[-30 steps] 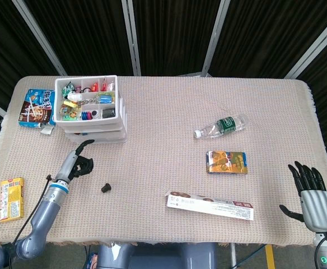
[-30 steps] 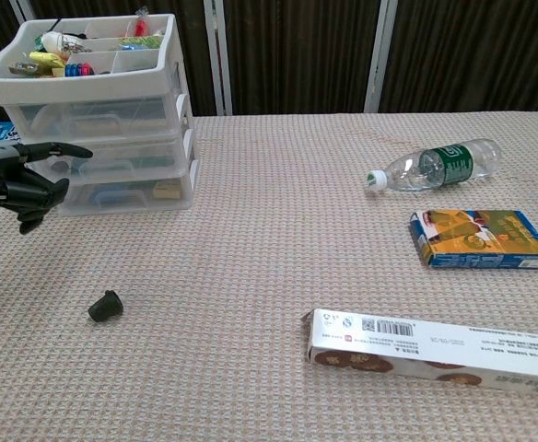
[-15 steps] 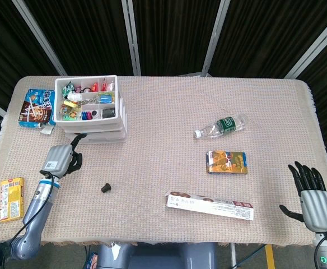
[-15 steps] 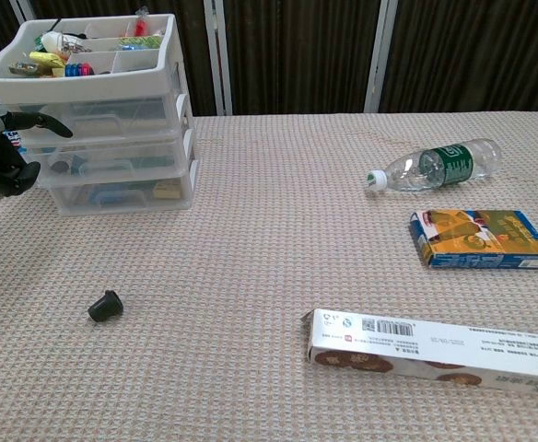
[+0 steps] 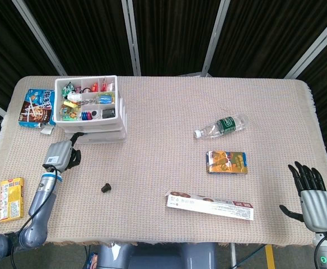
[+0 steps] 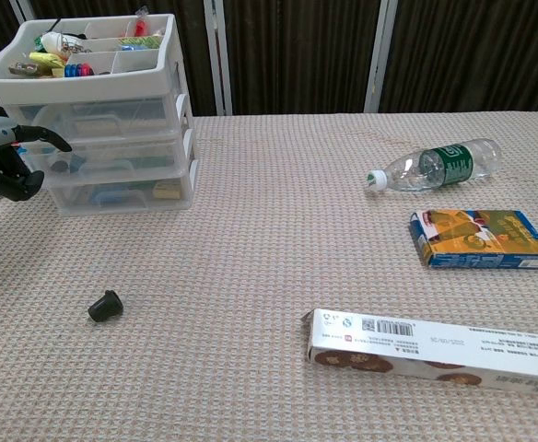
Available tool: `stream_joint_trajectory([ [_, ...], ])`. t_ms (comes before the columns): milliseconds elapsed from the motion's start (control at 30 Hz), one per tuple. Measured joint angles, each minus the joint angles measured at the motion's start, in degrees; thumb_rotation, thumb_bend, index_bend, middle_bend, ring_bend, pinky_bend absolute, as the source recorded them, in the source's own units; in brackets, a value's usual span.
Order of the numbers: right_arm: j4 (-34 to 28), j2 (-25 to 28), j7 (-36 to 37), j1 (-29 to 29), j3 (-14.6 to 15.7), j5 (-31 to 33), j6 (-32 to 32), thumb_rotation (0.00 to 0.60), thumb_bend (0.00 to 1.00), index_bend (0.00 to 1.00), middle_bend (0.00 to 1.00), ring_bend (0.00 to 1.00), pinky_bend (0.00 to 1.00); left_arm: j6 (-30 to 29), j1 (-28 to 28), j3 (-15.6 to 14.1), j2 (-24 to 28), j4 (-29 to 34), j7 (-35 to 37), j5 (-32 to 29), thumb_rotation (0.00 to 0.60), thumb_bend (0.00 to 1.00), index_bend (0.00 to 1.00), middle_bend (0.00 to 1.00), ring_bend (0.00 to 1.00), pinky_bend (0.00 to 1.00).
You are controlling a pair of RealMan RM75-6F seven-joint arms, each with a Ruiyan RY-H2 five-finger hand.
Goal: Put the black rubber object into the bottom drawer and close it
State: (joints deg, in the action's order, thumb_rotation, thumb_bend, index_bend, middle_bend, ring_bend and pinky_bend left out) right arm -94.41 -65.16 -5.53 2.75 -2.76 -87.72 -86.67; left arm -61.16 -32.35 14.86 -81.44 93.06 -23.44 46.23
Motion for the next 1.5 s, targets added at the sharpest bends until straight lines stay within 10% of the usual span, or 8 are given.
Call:
stream_joint_trajectory([
  [800, -0.2, 0.1, 0.0, 0.0, 0.0, 0.0, 0.0, 0.6, 0.02, 0.05, 0.0, 0.0, 0.0, 0.5, -1.0, 0.2, 0.8, 0.1, 1.3, -3.5, 0.6, 0.67, 0.51, 0.93, 0.83, 0.75],
  [1500, -0.4, 0.1, -0.2, -0.1, 0.1, 0.0, 0.0, 0.6, 0.02, 0.05, 0.0, 0.0, 0.0, 0.6, 2.6, -3.8, 5.3, 5.8, 6.7, 2.4, 0.6, 0.67, 0.52, 0.93, 0.83, 0.75],
])
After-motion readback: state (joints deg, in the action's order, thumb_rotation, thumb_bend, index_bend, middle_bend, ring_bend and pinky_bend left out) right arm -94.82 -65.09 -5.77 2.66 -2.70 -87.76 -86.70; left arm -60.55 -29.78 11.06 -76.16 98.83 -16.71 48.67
